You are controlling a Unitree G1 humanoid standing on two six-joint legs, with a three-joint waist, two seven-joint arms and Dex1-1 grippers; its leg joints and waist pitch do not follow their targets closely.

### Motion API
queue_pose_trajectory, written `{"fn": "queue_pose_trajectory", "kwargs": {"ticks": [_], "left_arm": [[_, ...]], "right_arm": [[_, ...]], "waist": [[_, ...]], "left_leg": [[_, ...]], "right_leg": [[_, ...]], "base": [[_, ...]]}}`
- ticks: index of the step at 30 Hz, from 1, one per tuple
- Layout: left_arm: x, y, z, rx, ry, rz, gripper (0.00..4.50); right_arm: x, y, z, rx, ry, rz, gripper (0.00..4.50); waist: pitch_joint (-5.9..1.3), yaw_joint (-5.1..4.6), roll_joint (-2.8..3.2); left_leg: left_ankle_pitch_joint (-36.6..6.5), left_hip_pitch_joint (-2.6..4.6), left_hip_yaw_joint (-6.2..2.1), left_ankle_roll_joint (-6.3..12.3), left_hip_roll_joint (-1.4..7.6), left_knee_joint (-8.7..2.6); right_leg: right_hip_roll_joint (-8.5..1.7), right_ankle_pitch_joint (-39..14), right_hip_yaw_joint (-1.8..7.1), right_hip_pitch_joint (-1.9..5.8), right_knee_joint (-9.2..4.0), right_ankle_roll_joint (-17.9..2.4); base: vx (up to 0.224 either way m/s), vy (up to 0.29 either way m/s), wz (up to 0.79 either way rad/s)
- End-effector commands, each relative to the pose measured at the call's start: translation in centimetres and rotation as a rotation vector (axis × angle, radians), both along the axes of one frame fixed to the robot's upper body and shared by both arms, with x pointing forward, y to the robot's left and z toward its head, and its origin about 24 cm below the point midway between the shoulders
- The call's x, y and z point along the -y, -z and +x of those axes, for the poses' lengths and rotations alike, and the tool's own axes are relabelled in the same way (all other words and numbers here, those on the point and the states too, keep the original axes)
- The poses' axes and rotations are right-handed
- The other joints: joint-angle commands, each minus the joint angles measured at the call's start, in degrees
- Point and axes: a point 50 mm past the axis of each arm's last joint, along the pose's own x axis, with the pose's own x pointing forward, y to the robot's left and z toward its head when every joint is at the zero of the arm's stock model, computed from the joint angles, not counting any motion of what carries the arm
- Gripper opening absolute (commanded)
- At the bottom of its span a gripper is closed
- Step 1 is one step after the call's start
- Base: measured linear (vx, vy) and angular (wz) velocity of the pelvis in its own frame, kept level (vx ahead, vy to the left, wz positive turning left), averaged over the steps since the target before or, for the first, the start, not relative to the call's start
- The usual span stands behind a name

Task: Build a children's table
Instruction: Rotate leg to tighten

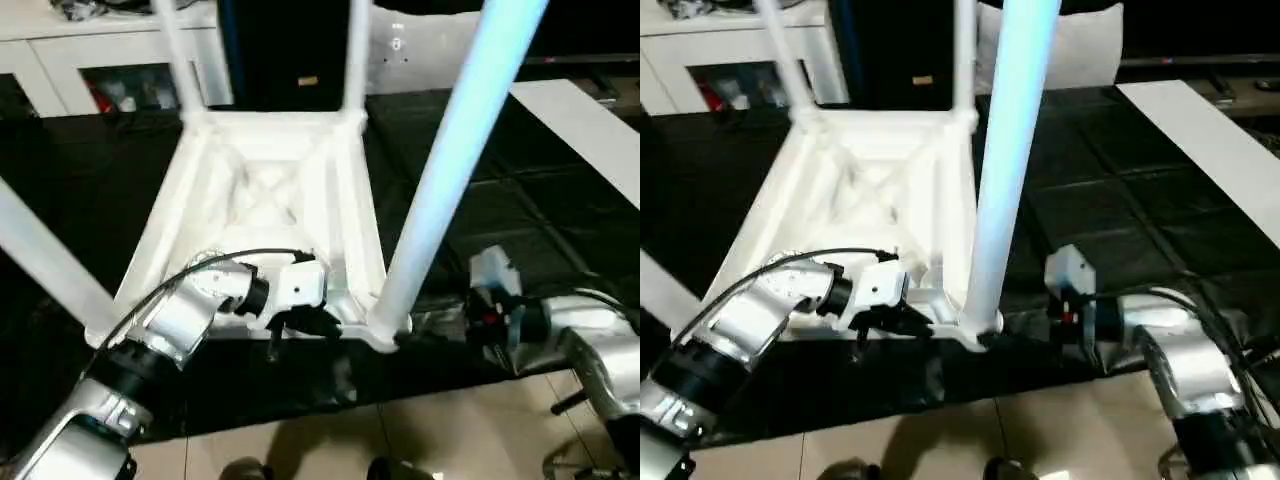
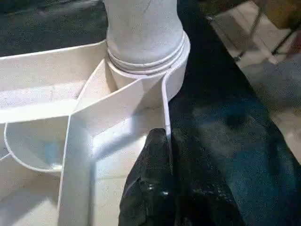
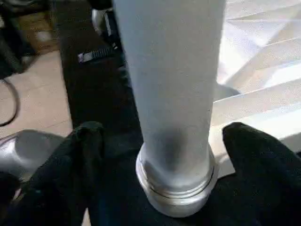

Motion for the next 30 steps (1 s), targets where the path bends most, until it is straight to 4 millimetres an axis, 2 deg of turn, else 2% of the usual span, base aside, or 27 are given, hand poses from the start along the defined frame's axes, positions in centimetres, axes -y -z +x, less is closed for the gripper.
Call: {"fn": "queue_pose_trajectory", "kwargs": {"ticks": [1, 3, 5, 7, 8, 14, 22, 23, 25, 28, 30], "left_arm": [[0.7, -0.1, -0.5, -0.013, 0.117, 0.033, 0.00], [0.8, -0.2, -0.5, -0.014, 0.140, 0.034, 0.00], [1.0, -0.2, -0.4, -0.015, 0.152, 0.031, 0.00], [1.0, -0.2, -0.4, -0.015, 0.156, 0.030, 0.00], [1.0, -0.2, -0.4, -0.016, 0.162, 0.030, 0.00], [0.9, -0.2, -0.3, -0.018, 0.172, 0.033, 0.00], [0.7, -0.1, -0.1, -0.022, 0.164, 0.030, 0.00], [0.6, -0.1, -0.1, -0.025, 0.153, 0.023, 0.00], [0.6, -0.1, 0.0, -0.030, 0.133, 0.013, 0.00], [0.8, 0.0, 0.0, -0.043, 0.090, -0.015, 0.00], [1.1, -0.1, 0.1, -0.051, 0.019, -0.057, 0.00]], "right_arm": [[-0.2, -0.5, 0.4, -0.012, -0.047, -0.003, 3.92], [-0.5, -0.4, 0.8, -0.016, -0.072, -0.007, 3.70], [-0.7, -0.3, 1.0, -0.028, -0.094, -0.001, 3.56], [-0.8, -0.3, 1.1, -0.036, -0.105, 0.004, 3.40], [-1.1, -0.3, 1.2, -0.039, -0.118, 0.008, 3.31], [-1.4, -0.1, 1.2, -0.082, -0.171, 0.013, 2.78], [-1.3, 0.0, 1.1, -0.116, -0.206, 0.007, 2.16], [-1.4, 0.0, 1.0, -0.124, -0.211, 0.014, 2.11], [-1.5, 0.0, 0.8, -0.134, -0.214, 0.028, 2.07], [-1.8, 0.0, 0.3, -0.142, -0.185, 0.064, 2.04], [-2.4, 0.1, 0.0, -0.119, -0.089, 0.100, 2.04]], "waist": [[-4.83, -0.34, -1.36], [-4.95, 0.09, -1.19], [-5.19, 0.43, -1.22], [-5.16, 0.49, -1.39], [-5.23, 0.51, -1.57], [-5.10, 0.79, -1.75], [-5.26, 0.89, -1.63], [-5.27, 0.99, -1.33], [-5.24, 1.00, -1.36], [-5.19, 1.20, -1.49], [-5.00, 1.47, -1.62]], "left_leg": [[-10.03, -0.34, 0.14, 5.42, 2.00, -4.14], [-9.18, 0.04, 0.40, 5.19, 2.03, -4.04], [-8.58, 0.38, 0.60, 5.01, 2.22, -3.99], [-9.08, 0.39, 0.73, 5.04, 2.18, -3.97], [-9.54, 0.05, 0.74, 5.03, 2.06, -3.91], [-10.46, -0.11, 0.71, 4.17, 2.01, -3.96], [-9.28, -0.15, 0.80, 4.27, 2.07, -3.93], [-9.19, -0.13, 0.78, 4.23, 2.11, -3.93], [-9.32, -0.14, 0.77, 4.23, 2.12, -3.96], [-9.35, -0.09, 0.84, 4.12, 2.13, -4.00], [-9.34, -0.05, 0.81, 3.79, 2.20, -4.19]], "right_leg": [[-2.69, -22.93, 3.02, 3.50, -3.37, -9.26], [-2.72, -22.65, 3.36, 3.14, -3.36, -9.58], [-2.52, -18.32, 3.79, 2.91, -2.74, -11.68], [-2.42, -17.48, 3.98, 2.80, -2.54, -12.42], [-2.47, -17.73, 4.08, 3.09, -2.25, -12.56], [-2.65, -23.28, 3.94, 3.20, -2.79, -10.14], [-2.57, -20.04, 4.07, 3.24, -2.40, -11.52], [-2.58, -19.66, 4.08, 3.25, -2.37, -11.63], [-2.53, -19.31, 4.07, 3.28, -2.33, -11.80], [-2.55, -19.74, 4.16, 3.33, -2.48, -11.49], [-2.60, -20.55, 4.24, 3.22, -2.61, -10.79]], "base": [[0.000, 0.000, 0.00], [0.000, 0.000, 0.00], [0.000, 0.000, 0.00], [0.000, 0.000, 0.00], [0.000, 0.000, 0.00], [0.000, 0.000, 0.00], [0.000, 0.000, 0.00], [0.000, 0.000, 0.00], [0.000, 0.000, 0.00], [0.000, 0.000, 0.00], [0.000, 0.000, 0.00]]}}
